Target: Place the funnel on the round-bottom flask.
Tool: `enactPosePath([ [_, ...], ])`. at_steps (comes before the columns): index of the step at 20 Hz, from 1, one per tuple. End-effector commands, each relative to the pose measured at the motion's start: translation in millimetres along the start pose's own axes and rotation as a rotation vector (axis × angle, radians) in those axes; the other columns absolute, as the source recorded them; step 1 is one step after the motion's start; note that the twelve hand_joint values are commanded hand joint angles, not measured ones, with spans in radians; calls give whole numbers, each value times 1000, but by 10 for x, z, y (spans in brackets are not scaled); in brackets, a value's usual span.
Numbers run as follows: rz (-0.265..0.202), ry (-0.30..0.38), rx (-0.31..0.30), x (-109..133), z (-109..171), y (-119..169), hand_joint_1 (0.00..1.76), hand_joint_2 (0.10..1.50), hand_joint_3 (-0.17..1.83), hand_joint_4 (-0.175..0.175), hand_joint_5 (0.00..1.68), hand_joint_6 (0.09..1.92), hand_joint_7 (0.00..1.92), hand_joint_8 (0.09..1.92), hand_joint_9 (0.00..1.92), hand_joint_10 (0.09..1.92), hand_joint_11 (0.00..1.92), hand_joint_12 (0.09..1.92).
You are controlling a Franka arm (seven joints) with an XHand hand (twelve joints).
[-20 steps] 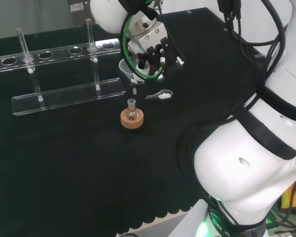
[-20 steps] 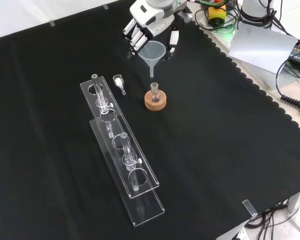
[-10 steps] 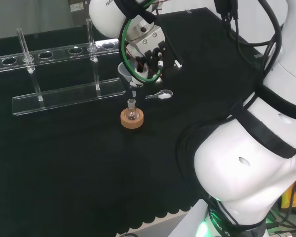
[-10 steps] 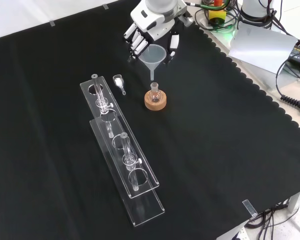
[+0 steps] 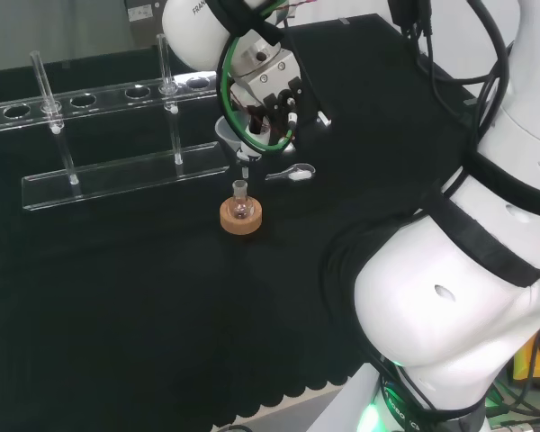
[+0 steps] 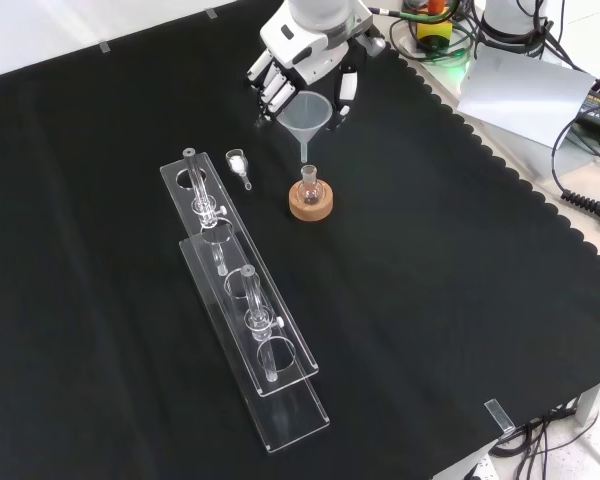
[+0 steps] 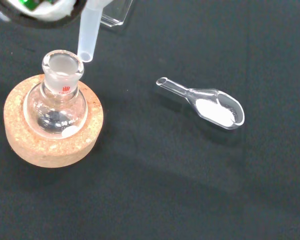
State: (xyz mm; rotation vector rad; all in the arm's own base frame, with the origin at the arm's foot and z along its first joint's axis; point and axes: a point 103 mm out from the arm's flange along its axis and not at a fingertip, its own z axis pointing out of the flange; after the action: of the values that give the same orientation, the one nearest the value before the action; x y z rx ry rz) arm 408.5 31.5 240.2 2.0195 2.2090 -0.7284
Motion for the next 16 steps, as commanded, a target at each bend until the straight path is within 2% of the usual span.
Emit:
enactPosePath([
  [1, -4, 6, -8, 22, 40, 31, 763, 672, 550, -68, 533, 170, 543, 793, 873, 669, 414, 1331],
  [16, -3, -8, -9, 72, 109, 74, 762, 671, 556, -70, 527, 187, 541, 797, 867, 674, 417, 1329],
])
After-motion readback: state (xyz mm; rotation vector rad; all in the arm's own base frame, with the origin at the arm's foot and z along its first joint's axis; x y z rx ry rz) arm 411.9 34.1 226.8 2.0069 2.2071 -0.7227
